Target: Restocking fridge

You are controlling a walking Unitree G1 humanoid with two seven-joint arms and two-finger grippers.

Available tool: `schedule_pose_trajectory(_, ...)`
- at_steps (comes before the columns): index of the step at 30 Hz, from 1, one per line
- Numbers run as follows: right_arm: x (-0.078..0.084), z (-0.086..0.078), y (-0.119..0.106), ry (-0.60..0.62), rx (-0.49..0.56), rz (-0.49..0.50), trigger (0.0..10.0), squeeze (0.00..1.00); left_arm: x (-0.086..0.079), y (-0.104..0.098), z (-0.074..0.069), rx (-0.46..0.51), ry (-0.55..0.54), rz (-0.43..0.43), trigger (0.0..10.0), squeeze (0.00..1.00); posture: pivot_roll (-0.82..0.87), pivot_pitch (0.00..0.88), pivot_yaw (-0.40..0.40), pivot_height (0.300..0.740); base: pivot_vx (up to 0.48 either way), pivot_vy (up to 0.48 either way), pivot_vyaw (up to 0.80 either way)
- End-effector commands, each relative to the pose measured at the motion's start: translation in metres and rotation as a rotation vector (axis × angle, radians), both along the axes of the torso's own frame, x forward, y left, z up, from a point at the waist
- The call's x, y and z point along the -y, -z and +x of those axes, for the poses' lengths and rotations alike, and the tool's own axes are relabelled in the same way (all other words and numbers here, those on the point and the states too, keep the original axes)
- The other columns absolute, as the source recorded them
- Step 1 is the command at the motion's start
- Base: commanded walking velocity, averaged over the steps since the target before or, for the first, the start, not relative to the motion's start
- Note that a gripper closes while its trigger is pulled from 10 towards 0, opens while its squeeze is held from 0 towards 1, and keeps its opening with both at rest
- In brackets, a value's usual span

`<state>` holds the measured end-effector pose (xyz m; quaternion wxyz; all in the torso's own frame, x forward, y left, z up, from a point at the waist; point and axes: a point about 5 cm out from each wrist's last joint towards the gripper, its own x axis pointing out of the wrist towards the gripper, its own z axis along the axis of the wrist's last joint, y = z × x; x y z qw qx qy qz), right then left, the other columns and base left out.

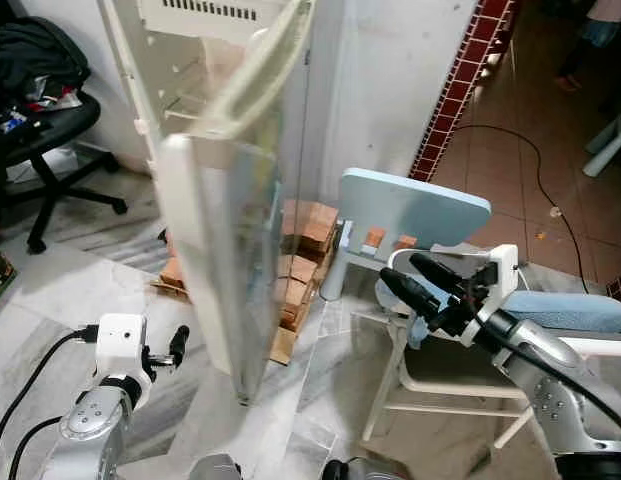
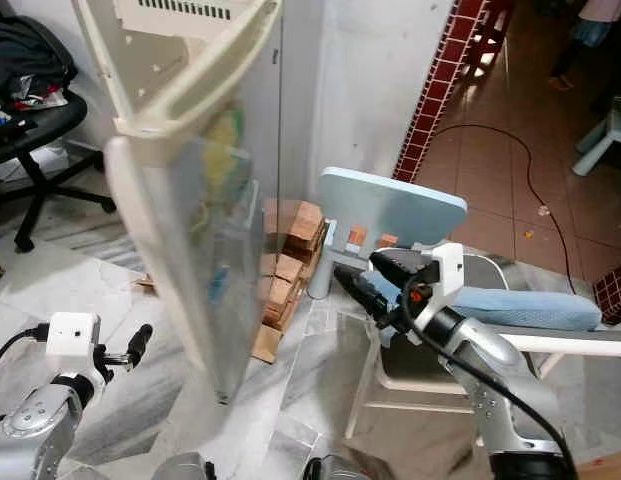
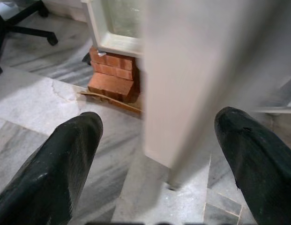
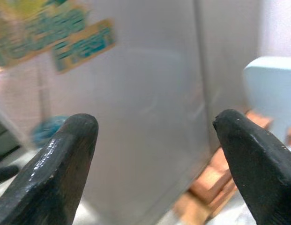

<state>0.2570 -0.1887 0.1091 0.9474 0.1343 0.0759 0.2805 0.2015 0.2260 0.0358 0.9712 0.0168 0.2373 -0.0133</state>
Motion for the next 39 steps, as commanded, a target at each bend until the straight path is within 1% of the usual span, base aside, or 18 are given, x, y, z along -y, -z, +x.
schedule_pose_trajectory(1, 0.0, 0.006, -0.003, 0.049, 0.038, -0.041, 10.0, 0.0, 0.0, -0.002, -0.001, 0.005, 0.016, -0.007, 10.0, 0.0, 0.04, 0.012, -0.043, 0.74, 0.0, 0.0, 0.0)
schedule_pose_trajectory(2, 0.0, 0.009, -0.003, 0.098, 0.054, -0.056, 10.0, 0.0, 0.0, -0.002, -0.001, 0.009, 0.021, -0.006, 10.0, 0.0, 0.04, 0.011, -0.047, 0.74, 0.0, 0.0, 0.0)
schedule_pose_trajectory(3, 0.0, 0.009, -0.003, 0.098, 0.054, -0.056, 10.0, 0.0, 0.0, -0.002, -0.001, 0.009, 0.021, -0.006, 10.0, 0.0, 0.04, 0.011, -0.047, 0.74, 0.0, 0.0, 0.0)
schedule_pose_trajectory(4, -0.001, 0.012, -0.004, 0.146, 0.072, -0.068, 10.0, 0.0, 0.0, -0.004, 0.0, 0.027, 0.026, 0.009, 10.0, 0.0, 0.04, 0.009, -0.051, 0.74, 0.0, 0.0, 0.0)
schedule_pose_trajectory(5, -0.004, 0.015, -0.006, 0.199, 0.1, -0.087, 10.0, 0.0, -0.002, -0.008, 0.003, 0.067, 0.02, 0.058, 10.0, 0.0, 0.04, 0.007, -0.057, 0.74, 0.0, 0.0, 0.0)
schedule_pose_trajectory(6, -0.004, 0.015, -0.006, 0.199, 0.1, -0.087, 10.0, 0.0, -0.002, -0.008, 0.003, 0.067, 0.02, 0.058, 10.0, 0.0, 0.04, 0.007, -0.057, 0.74, 0.0, 0.0, 0.0)
schedule_pose_trajectory(7, -0.008, 0.018, -0.008, 0.253, 0.12, -0.081, 10.0, 0.0, -0.005, -0.011, 0.007, 0.1, -0.007, 0.102, 10.0, 0.0, 0.04, 0.004, -0.062, 0.74, 0.0, 0.0, 0.0)
schedule_pose_trajectory(8, -0.011, 0.02, -0.01, 0.283, 0.131, -0.061, 10.0, 0.0, -0.007, -0.013, 0.01, 0.118, -0.031, 0.127, 10.0, 0.0, 0.04, 0.004, -0.065, 0.74, 0.0, 0.0, 0.0)
schedule_pose_trajectory(10, -0.013, 0.021, -0.011, 0.312, 0.136, -0.058, 10.0, 0.0, -0.008, -0.014, 0.013, 0.127, -0.043, 0.157, 10.0, 0.0, 0.04, 0.005, -0.065, 0.74, 0.0, 0.0, 0.0)
schedule_pose_trajectory(11, -0.018, 0.022, -0.009, 0.348, 0.137, -0.073, 10.0, 0.0, -0.008, -0.016, 0.018, 0.149, -0.04, 0.185, 10.0, 0.0, 0.04, 0.001, -0.064, 0.74, 0.0, 0.0, 0.0)
schedule_pose_trajectory(14, -0.023, 0.021, -0.009, 0.36, 0.153, -0.092, 10.0, 0.0, -0.004, -0.023, 0.026, 0.19, -0.008, 0.204, 10.0, 0.0, 0.03, 0.0, -0.065, 0.74, 0.0, 0.455, 0.0)
schedule_pose_trajectory(17, -0.02, 0.02, -0.009, 0.43, 0.179, -0.158, 10.0, 0.0, -0.003, -0.024, 0.033, 0.205, 0.014, 0.214, 10.0, 0.0, 0.03, 0.0, -0.068, 0.74, 0.0, 0.48, 0.0)
schedule_pose_trajectory(18, -0.015, 0.021, -0.008, 0.486, 0.179, -0.21, 10.0, 0.0, 0.001, -0.025, 0.037, 0.223, 0.05, 0.251, 10.0, 0.0, 0.03, 0.0, -0.073, 0.74, 0.0, 0.48, 0.0)
schedule_pose_trajectory(20, -0.01, 0.022, -0.005, 0.511, 0.153, -0.189, 10.0, 0.0, 0.007, -0.03, 0.042, 0.26, 0.084, 0.256, 10.0, 0.0, 0.03, 0.0, -0.077, 0.74, 0.0, 0.476, 0.0)
schedule_pose_trajectory(25, -0.006, 0.025, -0.007, 0.533, 0.167, -0.194, 10.0, 0.0, 0.009, -0.036, 0.05, 0.288, 0.069, 0.231, 10.0, 0.0, 0.02, 0.0, -0.076, 0.74, 0.0, 0.477, 0.0)
schedule_pose_trajectory(27, -0.005, 0.027, -0.009, 0.542, 0.177, -0.2, 10.0, 0.0, 0.012, -0.037, 0.052, 0.302, 0.073, 0.222, 10.0, 0.0, 0.02, 0.0, -0.076, 0.74, 0.0, 0.476, -0.59)
schedule_pose_trajectory(34, -0.008, 0.027, -0.007, 0.542, 0.178, -0.208, 10.0, 0.0, 0.017, -0.039, 0.053, 0.319, 0.08, 0.203, 10.0, 0.0, 0.02, 0.0, -0.074, 0.74, 0.0, 0.475, -0.8)
schedule_pose_trajectory(39, -0.01, 0.026, -0.005, 0.537, 0.176, -0.21, 10.0, 0.0, 0.017, -0.039, 0.053, 0.32, 0.084, 0.2, 10.0, 0.0, 0.02, 0.0, -0.071, 0.74, 0.0, 0.472, -0.8)
